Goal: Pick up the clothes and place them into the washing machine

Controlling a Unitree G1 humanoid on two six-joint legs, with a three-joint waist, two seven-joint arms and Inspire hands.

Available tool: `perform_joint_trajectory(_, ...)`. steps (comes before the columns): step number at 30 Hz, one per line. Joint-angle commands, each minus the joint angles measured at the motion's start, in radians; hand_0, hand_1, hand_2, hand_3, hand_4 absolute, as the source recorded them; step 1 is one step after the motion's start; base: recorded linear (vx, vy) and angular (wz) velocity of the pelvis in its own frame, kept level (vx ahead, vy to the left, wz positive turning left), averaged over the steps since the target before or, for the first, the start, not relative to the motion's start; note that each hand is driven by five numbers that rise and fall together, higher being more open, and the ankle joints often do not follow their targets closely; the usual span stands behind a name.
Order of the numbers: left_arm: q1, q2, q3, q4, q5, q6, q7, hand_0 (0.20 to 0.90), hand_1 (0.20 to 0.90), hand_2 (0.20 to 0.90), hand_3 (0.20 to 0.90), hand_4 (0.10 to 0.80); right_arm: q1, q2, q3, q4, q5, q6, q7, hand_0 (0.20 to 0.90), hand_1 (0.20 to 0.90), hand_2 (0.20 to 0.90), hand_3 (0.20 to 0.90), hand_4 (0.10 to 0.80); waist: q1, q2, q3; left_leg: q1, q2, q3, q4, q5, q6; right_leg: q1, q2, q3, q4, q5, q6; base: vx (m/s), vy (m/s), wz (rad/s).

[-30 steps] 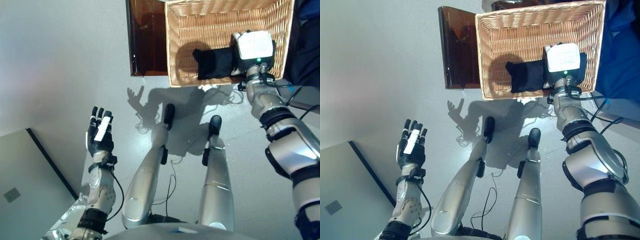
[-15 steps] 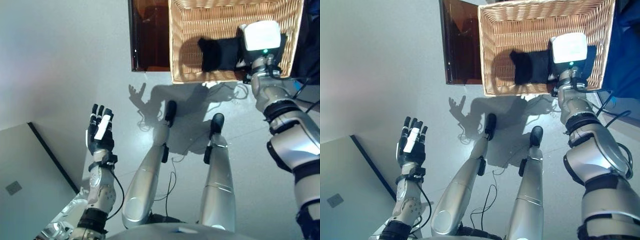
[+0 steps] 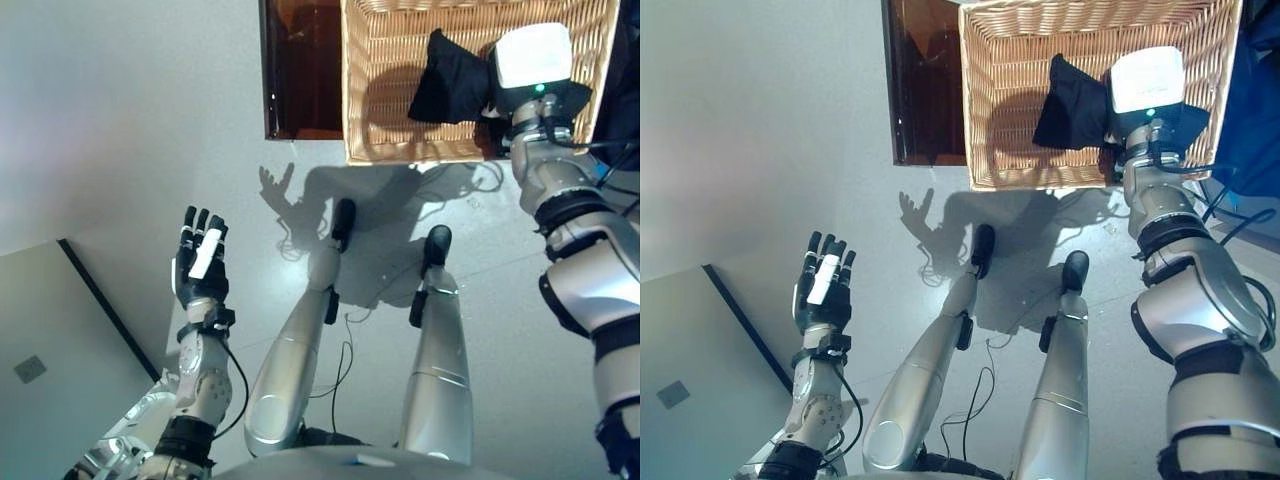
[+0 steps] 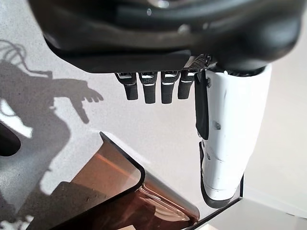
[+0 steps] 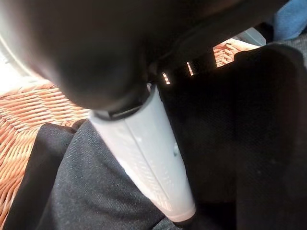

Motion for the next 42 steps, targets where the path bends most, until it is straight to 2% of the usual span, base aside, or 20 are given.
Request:
perform_joint_trajectory(1, 0.006, 0.07, 0.037, -0.081, 0.008, -0.09, -0.003, 0.9, 0.9, 0.9, 0.9, 0.8, -0.047, -0.1, 0.067, 0.011, -0.013, 0.044, -0.026, 0.2, 0.2, 0.2, 0.2, 0.3, 0.016, 0.093, 0.017, 0.008, -0.043, 0.04, -0.049, 0.011, -0.073, 0.057, 0.018, -0.01, -0.108, 0.029, -0.026, 0.0, 0.0, 0.0)
perform_joint_trajectory(7, 0.002, 0.07, 0.034, -0.072, 0.016, -0.093, 0.004, 0.9, 0.9, 0.9, 0.9, 0.8, -0.036, -0.107, 0.001, -0.063, 0.046, 0.038, -0.063, 0.2, 0.2, 0.2, 0.2, 0.3, 0.006, 0.082, 0.017, 0.026, -0.043, 0.05, -0.026, 0.0, -0.069, 0.077, 0.02, 0.0, -0.099, 0.028, -0.027, 0.0, 0.0, 0.0)
perform_joint_trajectory(8, 0.001, 0.067, 0.034, -0.058, 0.019, -0.094, 0.012, 0.9, 0.9, 0.9, 0.9, 0.8, -0.017, -0.105, -0.054, -0.124, 0.109, 0.021, -0.083, 0.2, 0.2, 0.2, 0.2, 0.3, -0.005, 0.074, 0.017, 0.043, -0.045, 0.052, -0.02, -0.008, -0.067, 0.098, 0.015, -0.002, -0.094, 0.02, -0.028, 0.018, -0.007, -0.03)
perform_joint_trajectory(10, -0.005, 0.066, 0.035, -0.05, 0.019, -0.094, 0.014, 0.9, 0.9, 0.9, 0.9, 0.8, -0.012, -0.106, -0.076, -0.156, 0.135, 0.013, -0.092, 0.2, 0.2, 0.2, 0.2, 0.3, -0.005, 0.071, 0.017, 0.047, -0.042, 0.055, -0.015, -0.01, -0.066, 0.102, 0.017, -0.001, -0.096, 0.024, -0.028, 0.004, -0.004, -0.02)
perform_joint_trajectory(11, -0.003, 0.06, 0.031, -0.03, 0.015, -0.093, 0.016, 0.9, 0.9, 0.9, 0.9, 0.8, 0.014, -0.095, -0.148, -0.227, 0.214, -0.012, -0.112, 0.2, 0.2, 0.2, 0.2, 0.3, -0.017, 0.064, 0.017, 0.07, -0.044, 0.058, -0.01, -0.018, -0.064, 0.127, 0.015, 0.0, -0.093, 0.017, -0.029, 0.0, 0.0, 0.0)
perform_joint_trajectory(13, -0.003, 0.058, 0.031, -0.021, 0.011, -0.093, 0.019, 0.9, 0.9, 0.9, 0.9, 0.8, 0.029, -0.092, -0.17, -0.257, 0.24, -0.02, -0.114, 0.2, 0.2, 0.2, 0.2, 0.3, -0.021, 0.06, 0.017, 0.08, -0.044, 0.06, -0.005, -0.023, -0.062, 0.138, 0.016, 0.001, -0.093, 0.016, -0.03, 0.023, -0.008, -0.05)
perform_joint_trajectory(14, -0.004, 0.055, 0.026, 0.001, 0.007, -0.088, 0.019, 0.9, 0.9, 0.9, 0.9, 0.8, 0.061, -0.075, -0.236, -0.32, 0.32, -0.052, -0.125, 0.2, 0.2, 0.2, 0.2, 0.3, -0.031, 0.05, 0.017, 0.101, -0.043, 0.063, 0.005, -0.033, -0.059, 0.168, 0.015, 0.001, -0.097, 0.015, -0.03, 0.021, -0.011, -0.06)
perform_joint_trajectory(15, -0.005, 0.056, 0.026, 0.001, 0.007, -0.088, 0.018, 0.9, 0.9, 0.9, 0.9, 0.8, 0.061, -0.076, -0.238, -0.322, 0.319, -0.051, -0.125, 0.2, 0.2, 0.2, 0.2, 0.3, -0.027, 0.051, 0.017, 0.099, -0.041, 0.064, 0.006, -0.031, -0.06, 0.167, 0.018, 0.002, -0.1, 0.021, -0.031, 0.026, -0.017, -0.03)
perform_joint_trajectory(17, 0.003, 0.056, 0.021, 0.026, 0.003, -0.08, 0.02, 0.9, 0.9, 0.9, 0.9, 0.8, 0.119, -0.039, -0.349, -0.415, 0.484, -0.112, -0.14, 0.2, 0.2, 0.2, 0.2, 0.3, -0.043, 0.04, 0.017, 0.14, -0.044, 0.067, 0.02, -0.05, -0.054, 0.216, 0.012, 0.004, -0.106, 0.014, -0.03, 0.015, -0.004, -0.01)
perform_joint_trajectory(18, 0.002, 0.057, 0.021, 0.026, 0.003, -0.08, 0.02, 0.9, 0.9, 0.9, 0.9, 0.8, 0.12, -0.04, -0.351, -0.417, 0.483, -0.111, -0.14, 0.2, 0.2, 0.2, 0.2, 0.3, -0.04, 0.041, 0.017, 0.137, -0.041, 0.068, 0.02, -0.047, -0.054, 0.214, 0.014, 0.005, -0.109, 0.02, -0.03, 0.046, -0.01, -0.07)
perform_joint_trajectory(19, 0.009, 0.055, 0.017, 0.044, -0.003, -0.069, 0.022, 0.9, 0.9, 0.9, 0.9, 0.8, 0.18, -0.003, -0.429, -0.471, 0.61, -0.154, -0.139, 0.2, 0.2, 0.2, 0.2, 0.3, -0.055, 0.034, 0.017, 0.169, -0.043, 0.069, 0.03, -0.059, -0.05, 0.249, 0.013, 0.005, -0.105, 0.009, -0.032, 0.015, -0.01, -0.06)
perform_joint_trajectory(20, 0.008, 0.056, 0.017, 0.044, -0.003, -0.068, 0.022, 0.9, 0.9, 0.9, 0.9, 0.8, 0.18, -0.004, -0.431, -0.472, 0.61, -0.154, -0.139, 0.2, 0.2, 0.2, 0.2, 0.3, -0.052, 0.035, 0.017, 0.167, -0.041, 0.07, 0.03, -0.057, -0.05, 0.247, 0.015, 0.006, -0.108, 0.014, -0.032, 0.068, -0.022, -0.03)
perform_joint_trajectory(21, 0.021, 0.055, 0.016, 0.062, -0.002, -0.057, 0.023, 0.9, 0.9, 0.9, 0.9, 0.8, 0.239, 0.034, -0.5, -0.516, 0.739, -0.209, -0.136, 0.2, 0.2, 0.2, 0.2, 0.3, -0.059, 0.029, 0.004, 0.19, -0.042, 0.071, 0.035, -0.068, -0.047, 0.277, 0.012, 0.002, -0.112, 0.004, -0.033, 0.0, 0.0, 0.0)
perform_joint_trajectory(22, 0.021, 0.055, 0.015, 0.062, -0.002, -0.057, 0.023, 0.9, 0.9, 0.9, 0.9, 0.8, 0.241, 0.034, -0.501, -0.518, 0.739, -0.208, -0.136, 0.2, 0.2, 0.2, 0.2, 0.3, -0.056, 0.03, 0.001, 0.187, -0.039, 0.071, 0.034, -0.065, -0.047, 0.275, 0.014, 0.002, -0.116, 0.01, -0.033, 0.074, -0.018, -0.03)
perform_joint_trajectory(23, 0.034, 0.053, 0.019, 0.082, 0.0, -0.036, 0.022, 0.9, 0.9, 0.9, 0.9, 0.8, 0.306, 0.063, -0.56, -0.571, 0.831, -0.25, -0.122, 0.2, 0.2, 0.2, 0.2, 0.3, -0.063, 0.027, -0.013, 0.205, -0.042, 0.072, 0.041, -0.075, -0.044, 0.295, 0.012, 0.002, -0.116, 0.001, -0.034, 0.024, -0.006, -0.08)
perform_joint_trajectory(26, 0.044, 0.055, 0.027, 0.094, 0.006, -0.025, 0.024, 0.9, 0.9, 0.9, 0.9, 0.8, 0.374, 0.089, -0.598, -0.631, 0.894, -0.286, -0.101, 0.2, 0.2, 0.2, 0.2, 0.3, -0.061, 0.029, -0.034, 0.213, -0.038, 0.072, 0.042, -0.077, -0.042, 0.307, 0.016, 0.001, -0.122, 0.002, -0.035, 0.044, -0.006, -0.09)
perform_joint_trajectory(29, 0.066, 0.049, 0.031, 0.111, 0.007, -0.007, 0.02, 0.9, 0.9, 0.9, 0.9, 0.8, 0.452, 0.138, -0.672, -0.694, 1.053, -0.358, -0.058, 0.2, 0.2, 0.2, 0.2, 0.3, -0.064, 0.041, -0.064, 0.239, -0.042, 0.073, 0.041, -0.087, -0.037, 0.334, 0.014, 0.003, -0.128, -0.013, -0.037, 0.029, 0.002, -0.06)
perform_joint_trajectory(42, 0.107, 0.025, -0.003, 0.104, -0.021, 0.018, -0.015, 0.9, 0.9, 0.9, 0.9, 0.8, 0.578, 0.18, -0.832, -0.787, 1.374, -0.496, 0.008, 0.2, 0.2, 0.2, 0.2, 0.3, -0.064, 0.101, -0.12, 0.254, -0.046, 0.083, 0.028, -0.087, -0.034, 0.335, 0.017, 0.021, -0.13, -0.021, -0.039, 0.003, 0.007, -0.03)
